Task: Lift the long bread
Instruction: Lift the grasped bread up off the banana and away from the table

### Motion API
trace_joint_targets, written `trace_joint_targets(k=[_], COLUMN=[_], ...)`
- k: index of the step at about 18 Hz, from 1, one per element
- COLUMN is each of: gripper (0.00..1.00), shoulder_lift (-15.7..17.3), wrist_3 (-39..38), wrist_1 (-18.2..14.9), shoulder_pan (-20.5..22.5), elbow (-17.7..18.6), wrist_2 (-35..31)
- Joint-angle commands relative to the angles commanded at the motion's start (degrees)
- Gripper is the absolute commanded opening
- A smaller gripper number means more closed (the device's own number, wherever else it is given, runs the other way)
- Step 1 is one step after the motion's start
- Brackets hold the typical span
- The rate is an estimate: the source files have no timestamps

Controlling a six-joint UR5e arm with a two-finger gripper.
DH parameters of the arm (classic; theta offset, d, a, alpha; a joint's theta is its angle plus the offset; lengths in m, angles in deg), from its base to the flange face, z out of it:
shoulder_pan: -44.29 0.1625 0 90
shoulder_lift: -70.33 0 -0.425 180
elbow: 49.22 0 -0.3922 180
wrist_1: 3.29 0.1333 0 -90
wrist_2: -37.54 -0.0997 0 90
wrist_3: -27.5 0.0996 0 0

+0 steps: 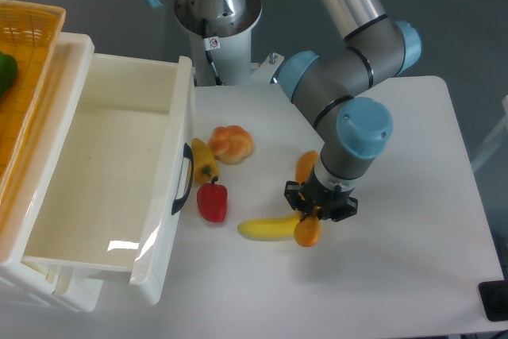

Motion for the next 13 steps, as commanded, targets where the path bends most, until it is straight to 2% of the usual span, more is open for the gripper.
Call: trace_joint_targets(k=[1,4,7,10,11,13], gripper=[0.05,0.04,0.06,0.04,0.04,0.04], shoulder_lift=[0.2,1.3,2.6,3.3,3.4,2.5], wrist_3=[1.4,12.2,20.4,29.5,31.4,31.9], wrist_1=[-0.1,-0.8,-3.5,-4.0,-5.1,-9.2], shoulder_pan=[0.4,2.3,4.1,4.7,4.8,4.8], elbow=[-0.6,-0.2,-0.6,-1.1,-2.2,-6.3], wrist_2=[-0.5,-3.0,-7.0,-10.3,-11.3,-11.5])
